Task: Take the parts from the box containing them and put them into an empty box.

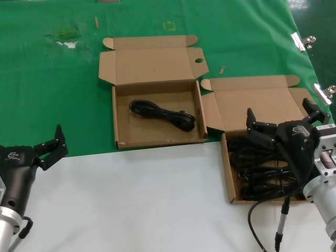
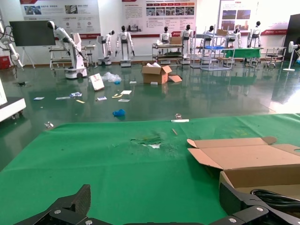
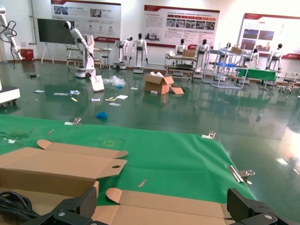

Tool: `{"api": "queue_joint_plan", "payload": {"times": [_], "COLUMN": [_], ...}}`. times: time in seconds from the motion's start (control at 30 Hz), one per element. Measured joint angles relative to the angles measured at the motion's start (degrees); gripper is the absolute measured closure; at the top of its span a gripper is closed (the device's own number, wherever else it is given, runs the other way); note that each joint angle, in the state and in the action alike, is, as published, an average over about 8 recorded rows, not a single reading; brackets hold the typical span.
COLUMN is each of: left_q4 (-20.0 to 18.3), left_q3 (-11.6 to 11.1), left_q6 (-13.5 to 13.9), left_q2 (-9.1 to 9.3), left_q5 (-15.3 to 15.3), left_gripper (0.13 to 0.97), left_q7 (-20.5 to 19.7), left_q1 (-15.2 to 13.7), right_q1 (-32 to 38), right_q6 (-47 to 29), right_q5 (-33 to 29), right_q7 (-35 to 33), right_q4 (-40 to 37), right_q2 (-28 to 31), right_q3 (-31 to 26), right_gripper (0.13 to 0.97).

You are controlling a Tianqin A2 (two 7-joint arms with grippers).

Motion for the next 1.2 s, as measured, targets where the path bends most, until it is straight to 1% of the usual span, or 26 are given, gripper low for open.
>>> {"api": "queue_joint_plan", "payload": {"times": [1.2], "left_q4": [0.00], "left_q3": [0.00], "left_q6": [0.00], "left_q2": [0.00], "left_q5": [0.00], "left_gripper": [0.132], "left_q7": [0.00], "left_q1": [0.00], "right_q1": [0.00], "right_q6": [0.00], "right_q5": [0.00], "right_q7": [0.00], "right_q4": [0.00], "right_q2": [0.00], "right_q3": [0.00], "right_gripper": [0.129]}}
